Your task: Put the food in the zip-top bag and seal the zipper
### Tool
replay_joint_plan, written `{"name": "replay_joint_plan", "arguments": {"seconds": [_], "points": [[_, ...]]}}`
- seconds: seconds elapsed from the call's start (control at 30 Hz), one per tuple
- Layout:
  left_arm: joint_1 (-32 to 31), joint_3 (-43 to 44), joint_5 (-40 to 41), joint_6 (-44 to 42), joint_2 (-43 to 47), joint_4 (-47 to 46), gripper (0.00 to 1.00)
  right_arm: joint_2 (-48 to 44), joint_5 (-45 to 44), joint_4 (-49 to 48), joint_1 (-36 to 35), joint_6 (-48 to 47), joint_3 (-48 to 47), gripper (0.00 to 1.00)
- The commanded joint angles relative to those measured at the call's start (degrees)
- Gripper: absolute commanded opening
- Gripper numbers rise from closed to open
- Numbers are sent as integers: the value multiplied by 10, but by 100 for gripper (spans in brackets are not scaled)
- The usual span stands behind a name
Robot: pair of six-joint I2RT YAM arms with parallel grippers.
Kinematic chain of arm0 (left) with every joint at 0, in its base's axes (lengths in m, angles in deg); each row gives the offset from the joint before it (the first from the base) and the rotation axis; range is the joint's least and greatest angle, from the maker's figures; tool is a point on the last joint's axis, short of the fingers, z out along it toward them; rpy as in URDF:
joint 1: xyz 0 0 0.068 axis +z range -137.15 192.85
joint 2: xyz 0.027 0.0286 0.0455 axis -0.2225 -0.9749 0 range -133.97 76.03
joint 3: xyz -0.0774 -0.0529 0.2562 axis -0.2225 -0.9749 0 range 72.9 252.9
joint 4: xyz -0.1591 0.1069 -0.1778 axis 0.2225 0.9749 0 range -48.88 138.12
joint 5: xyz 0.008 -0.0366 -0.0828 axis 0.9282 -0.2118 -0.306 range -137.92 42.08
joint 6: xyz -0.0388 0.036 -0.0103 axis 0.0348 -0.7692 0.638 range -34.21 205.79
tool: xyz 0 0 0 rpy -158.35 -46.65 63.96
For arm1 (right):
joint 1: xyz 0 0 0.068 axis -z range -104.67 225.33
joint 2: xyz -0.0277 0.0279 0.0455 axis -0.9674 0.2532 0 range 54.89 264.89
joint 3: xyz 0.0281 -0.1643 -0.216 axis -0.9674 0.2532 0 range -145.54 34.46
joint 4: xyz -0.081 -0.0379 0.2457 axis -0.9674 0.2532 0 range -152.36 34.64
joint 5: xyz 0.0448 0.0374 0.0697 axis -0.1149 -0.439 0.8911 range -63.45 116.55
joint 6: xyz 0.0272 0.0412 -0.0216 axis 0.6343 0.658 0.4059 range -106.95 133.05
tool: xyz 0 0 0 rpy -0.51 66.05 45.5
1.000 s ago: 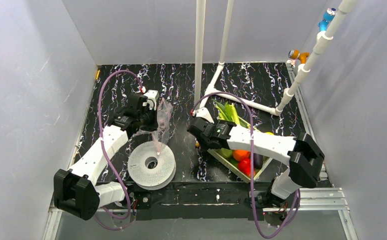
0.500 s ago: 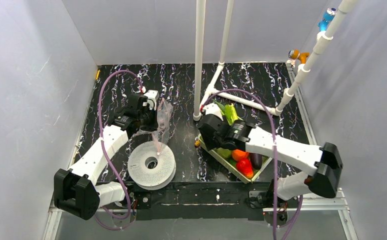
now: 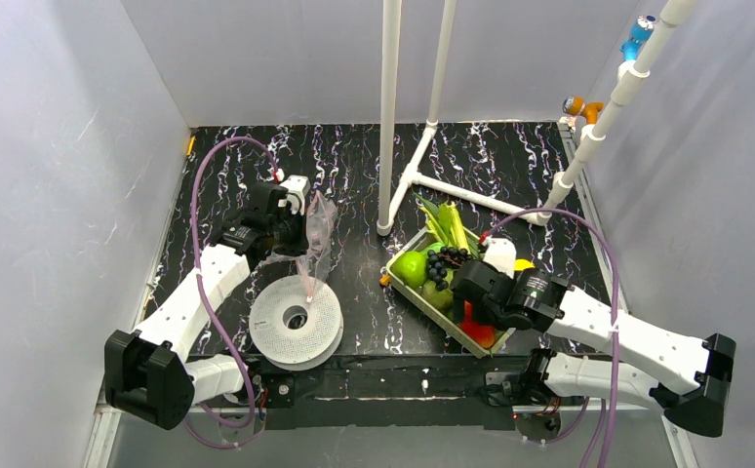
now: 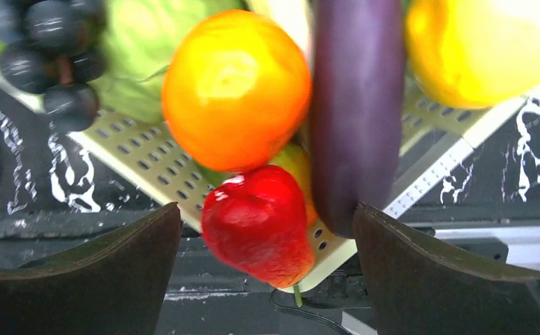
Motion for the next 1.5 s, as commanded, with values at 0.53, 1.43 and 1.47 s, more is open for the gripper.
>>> {"name": "replay_joint_plan", "arguments": {"seconds": [0.53, 1.43, 1.47], "points": [[-5, 13, 2, -3, 9, 14, 0, 12, 2, 49, 22, 87, -17, 89], [-5, 14, -2, -2, 6, 15, 0, 32, -2, 14, 2, 31, 0, 43], [-5, 14, -3, -2, 5, 15, 0, 27, -3, 14, 2, 28, -3, 37]]}}
